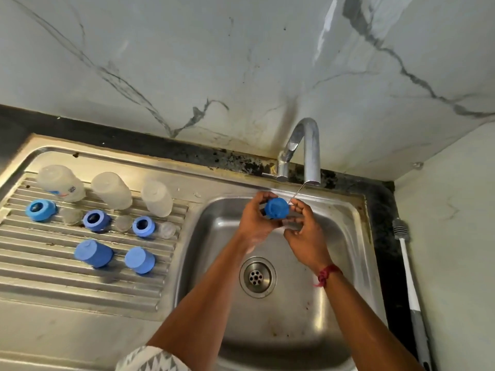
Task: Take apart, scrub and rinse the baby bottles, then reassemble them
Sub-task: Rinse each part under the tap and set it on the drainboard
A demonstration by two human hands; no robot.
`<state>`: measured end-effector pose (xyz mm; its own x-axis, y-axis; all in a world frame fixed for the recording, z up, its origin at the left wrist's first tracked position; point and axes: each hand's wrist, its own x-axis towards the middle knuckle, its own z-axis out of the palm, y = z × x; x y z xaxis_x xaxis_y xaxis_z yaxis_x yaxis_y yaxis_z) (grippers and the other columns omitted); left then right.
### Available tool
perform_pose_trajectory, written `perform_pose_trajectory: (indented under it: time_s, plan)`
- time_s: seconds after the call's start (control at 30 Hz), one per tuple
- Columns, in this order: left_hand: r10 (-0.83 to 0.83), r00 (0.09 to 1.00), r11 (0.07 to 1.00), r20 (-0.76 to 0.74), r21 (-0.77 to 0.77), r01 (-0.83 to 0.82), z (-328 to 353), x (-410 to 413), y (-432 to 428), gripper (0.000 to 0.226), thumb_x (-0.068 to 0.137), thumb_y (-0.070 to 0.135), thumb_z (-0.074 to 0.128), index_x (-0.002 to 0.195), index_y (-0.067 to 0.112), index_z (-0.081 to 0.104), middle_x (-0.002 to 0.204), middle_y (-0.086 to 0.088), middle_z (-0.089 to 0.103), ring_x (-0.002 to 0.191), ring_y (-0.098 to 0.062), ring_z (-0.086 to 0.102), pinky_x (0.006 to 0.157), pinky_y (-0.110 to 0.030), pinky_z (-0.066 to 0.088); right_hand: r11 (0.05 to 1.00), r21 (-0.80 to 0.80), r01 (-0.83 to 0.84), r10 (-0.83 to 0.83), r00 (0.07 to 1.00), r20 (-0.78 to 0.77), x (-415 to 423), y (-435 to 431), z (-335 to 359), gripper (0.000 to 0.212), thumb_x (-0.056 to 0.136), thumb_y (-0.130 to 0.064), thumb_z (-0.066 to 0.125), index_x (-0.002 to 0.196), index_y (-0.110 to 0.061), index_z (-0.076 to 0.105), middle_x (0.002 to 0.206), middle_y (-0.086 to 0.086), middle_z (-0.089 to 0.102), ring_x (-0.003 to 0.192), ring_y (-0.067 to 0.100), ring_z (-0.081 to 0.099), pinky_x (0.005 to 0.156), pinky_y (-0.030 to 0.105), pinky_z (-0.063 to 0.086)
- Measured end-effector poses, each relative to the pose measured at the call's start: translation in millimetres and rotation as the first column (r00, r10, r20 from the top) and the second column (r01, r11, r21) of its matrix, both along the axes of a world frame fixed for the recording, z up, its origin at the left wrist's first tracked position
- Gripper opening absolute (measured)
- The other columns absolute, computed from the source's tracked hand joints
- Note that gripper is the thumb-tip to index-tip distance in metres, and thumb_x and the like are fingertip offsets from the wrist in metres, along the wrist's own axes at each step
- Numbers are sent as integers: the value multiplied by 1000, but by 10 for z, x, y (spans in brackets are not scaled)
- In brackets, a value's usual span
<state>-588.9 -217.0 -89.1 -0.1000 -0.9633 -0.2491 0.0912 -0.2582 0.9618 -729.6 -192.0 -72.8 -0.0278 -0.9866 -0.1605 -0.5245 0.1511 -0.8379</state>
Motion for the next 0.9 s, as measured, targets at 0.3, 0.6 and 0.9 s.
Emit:
perform_pose_trajectory:
  time_s: [0.3,0.6,0.9]
  plan:
    - [-175,869,929,-462,215,301,-21,94,14,61,89,-13,58,142,16,50,127,-10,63,111,-23,65,94,-39,54,979,-145,-140,123,985,-120,-59,-138,-30,62,79,-10,80,134,-18,54,129,-1,59,116,14,58,96,35,53]
    - [109,971,898,-215,439,-3,-256,156,40,70,86,-10,53,148,23,44,130,-1,62,119,-20,61,97,-46,48,998,-41,-47,41,991,-127,-34,-156,-183,54,69,-5,87,107,-22,53,103,-5,61,93,7,61,72,3,43]
    - [216,974,878,-70,450,-163,-283,269,120,46,95,9,58,140,19,51,118,-3,67,111,-20,64,90,-40,52,998,10,67,-65,989,-130,144,-144,-320,52,75,-14,85,116,-13,54,108,0,63,91,8,58,61,1,41]
